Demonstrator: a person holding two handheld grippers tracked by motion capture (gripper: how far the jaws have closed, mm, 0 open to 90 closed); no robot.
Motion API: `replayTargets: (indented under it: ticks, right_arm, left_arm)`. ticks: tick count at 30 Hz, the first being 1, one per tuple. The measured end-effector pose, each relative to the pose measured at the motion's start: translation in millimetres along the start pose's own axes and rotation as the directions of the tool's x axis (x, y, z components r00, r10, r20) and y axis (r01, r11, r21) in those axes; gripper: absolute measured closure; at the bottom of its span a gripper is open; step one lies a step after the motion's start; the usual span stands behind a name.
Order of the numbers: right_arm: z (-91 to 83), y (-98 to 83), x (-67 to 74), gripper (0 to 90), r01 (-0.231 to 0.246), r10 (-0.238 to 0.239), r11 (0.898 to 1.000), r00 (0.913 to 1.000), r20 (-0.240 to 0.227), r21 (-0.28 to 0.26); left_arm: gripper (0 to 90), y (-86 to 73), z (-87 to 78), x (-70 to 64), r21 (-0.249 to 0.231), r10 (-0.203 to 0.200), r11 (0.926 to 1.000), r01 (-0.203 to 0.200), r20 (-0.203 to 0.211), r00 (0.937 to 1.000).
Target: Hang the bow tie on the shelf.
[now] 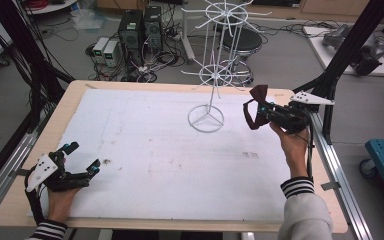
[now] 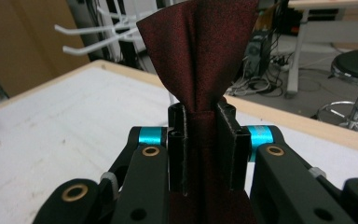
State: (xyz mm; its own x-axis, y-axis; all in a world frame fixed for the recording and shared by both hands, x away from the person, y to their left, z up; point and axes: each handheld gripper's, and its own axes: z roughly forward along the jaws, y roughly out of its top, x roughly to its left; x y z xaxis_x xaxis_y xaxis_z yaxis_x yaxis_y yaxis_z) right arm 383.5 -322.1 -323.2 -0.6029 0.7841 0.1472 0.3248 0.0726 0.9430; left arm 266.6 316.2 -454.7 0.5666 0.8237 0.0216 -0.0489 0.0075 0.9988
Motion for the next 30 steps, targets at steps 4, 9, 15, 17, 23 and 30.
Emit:
replayTargets:
  ticks: [4, 9, 15, 17, 23, 30]
  right_arm:
    - [-0.4, 2.7, 3.7, 76.0, -0.029, 0.030, 0.998, 0.9994, 0.018, -0.048]
    - [1.9, 7.6, 8.4, 76.0, -0.029, 0.031, 0.998, 0.9987, 0.040, -0.050]
    - [6.9, 16.4, 18.8, 76.0, -0.018, 0.020, 0.998, 0.9991, 0.038, -0.059]
    - [8.4, 18.3, 20.6, 75.9, -0.024, 0.027, 0.998, 0.9990, 0.035, -0.065]
    - [11.6, 21.2, 23.4, 76.0, -0.043, 0.048, 0.996, 0.9966, 0.067, -0.074]
    - [14.0, 29.7, 27.8, 75.9, -0.057, 0.064, 0.995, 0.9948, 0.080, -0.086]
  left_arm:
    - [1.7, -0.1, 0.1, -0.1, -0.001, -0.001, 1.0000, 0.001, 0.000, 1.0000]
    - [1.7, -0.1, 0.0, -0.1, -0.001, -0.001, 1.0000, 0.001, 0.000, 1.0000]
    - [1.7, 0.0, 0.0, 0.0, -0.001, 0.001, 1.0000, -0.001, 0.001, 1.0000]
    - [1.7, 0.0, 0.0, -0.2, 0.000, -0.001, 1.0000, 0.001, 0.001, 1.0000]
    - [1.7, -0.1, 0.1, -0.1, -0.001, -0.001, 1.0000, 0.001, 0.000, 1.0000]
    - [1.7, 0.0, 0.0, 0.0, 0.000, 0.003, 1.0000, -0.003, 0.002, 1.0000]
